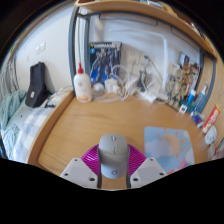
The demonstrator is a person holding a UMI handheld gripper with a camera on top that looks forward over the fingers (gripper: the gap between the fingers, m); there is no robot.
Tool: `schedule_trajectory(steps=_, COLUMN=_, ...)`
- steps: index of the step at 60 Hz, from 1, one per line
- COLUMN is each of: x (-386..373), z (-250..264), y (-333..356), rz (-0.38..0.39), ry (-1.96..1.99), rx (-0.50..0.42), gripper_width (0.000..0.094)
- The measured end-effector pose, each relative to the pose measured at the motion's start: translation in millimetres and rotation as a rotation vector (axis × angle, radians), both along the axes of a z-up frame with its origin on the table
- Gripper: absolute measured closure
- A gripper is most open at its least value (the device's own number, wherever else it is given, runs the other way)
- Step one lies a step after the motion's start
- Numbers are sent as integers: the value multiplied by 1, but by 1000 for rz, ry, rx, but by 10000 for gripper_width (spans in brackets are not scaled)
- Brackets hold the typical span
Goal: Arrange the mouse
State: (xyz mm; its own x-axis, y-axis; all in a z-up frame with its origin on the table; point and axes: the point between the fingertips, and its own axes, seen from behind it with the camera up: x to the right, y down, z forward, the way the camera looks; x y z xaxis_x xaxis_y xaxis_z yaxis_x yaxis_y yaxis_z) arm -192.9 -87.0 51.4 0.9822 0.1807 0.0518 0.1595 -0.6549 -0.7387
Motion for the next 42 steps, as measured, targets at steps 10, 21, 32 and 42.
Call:
schedule_trajectory(steps=10, x=66, z=132, y=51, rz=-38, ry=-22, rx=219, gripper_width=609)
schedule_trajectory(steps=21, x=157, z=203, y=86, rz=-116, ry=-45, rx=333, gripper_width=610)
schedule_trajectory(steps=32, x=233, z=124, y=92, rz=-164, ry=-128, rx=194, gripper_width=611)
schedule_trajectory(steps=42, x=243, z=14, y=82, rz=-164, ry=-83, rx=11, gripper_width=610)
